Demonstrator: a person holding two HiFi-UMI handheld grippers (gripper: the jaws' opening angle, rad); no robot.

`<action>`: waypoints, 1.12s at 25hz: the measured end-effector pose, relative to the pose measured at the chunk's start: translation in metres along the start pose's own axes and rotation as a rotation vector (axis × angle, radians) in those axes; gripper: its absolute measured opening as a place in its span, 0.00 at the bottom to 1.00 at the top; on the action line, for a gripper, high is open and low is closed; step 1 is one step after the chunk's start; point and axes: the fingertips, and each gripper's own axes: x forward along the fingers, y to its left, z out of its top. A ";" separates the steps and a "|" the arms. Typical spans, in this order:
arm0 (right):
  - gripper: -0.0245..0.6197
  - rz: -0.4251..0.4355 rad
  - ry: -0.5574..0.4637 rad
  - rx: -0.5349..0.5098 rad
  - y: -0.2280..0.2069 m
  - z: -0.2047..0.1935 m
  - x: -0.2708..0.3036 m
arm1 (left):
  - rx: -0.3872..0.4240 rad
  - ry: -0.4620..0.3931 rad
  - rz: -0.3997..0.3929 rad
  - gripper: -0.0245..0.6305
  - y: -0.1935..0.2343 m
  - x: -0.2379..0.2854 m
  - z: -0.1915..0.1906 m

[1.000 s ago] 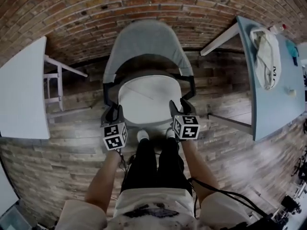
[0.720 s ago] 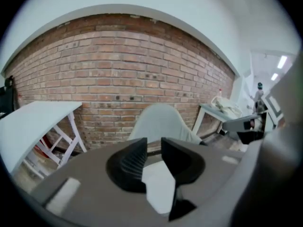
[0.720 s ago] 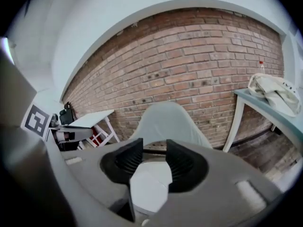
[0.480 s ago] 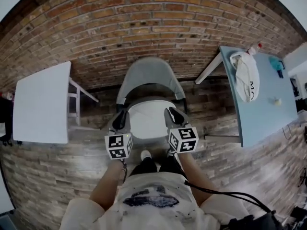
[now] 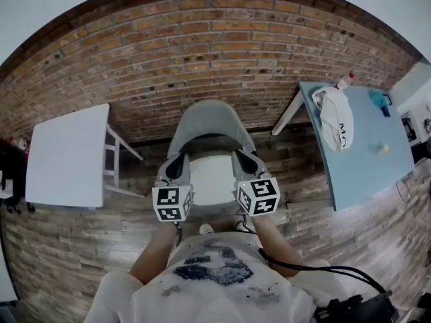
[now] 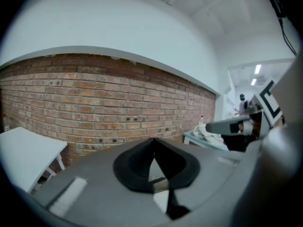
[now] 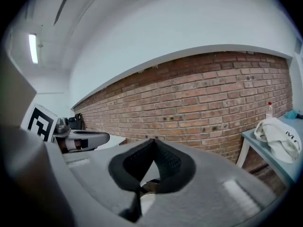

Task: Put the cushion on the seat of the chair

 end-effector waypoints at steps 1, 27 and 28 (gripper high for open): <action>0.04 -0.002 -0.004 -0.008 -0.001 0.004 -0.003 | 0.000 -0.010 -0.003 0.02 -0.003 -0.001 0.005; 0.03 0.021 -0.025 -0.021 0.010 0.018 -0.017 | 0.012 -0.013 -0.011 0.02 -0.018 -0.008 0.008; 0.03 0.021 -0.025 -0.020 0.011 0.018 -0.016 | 0.014 -0.013 -0.012 0.02 -0.017 -0.008 0.008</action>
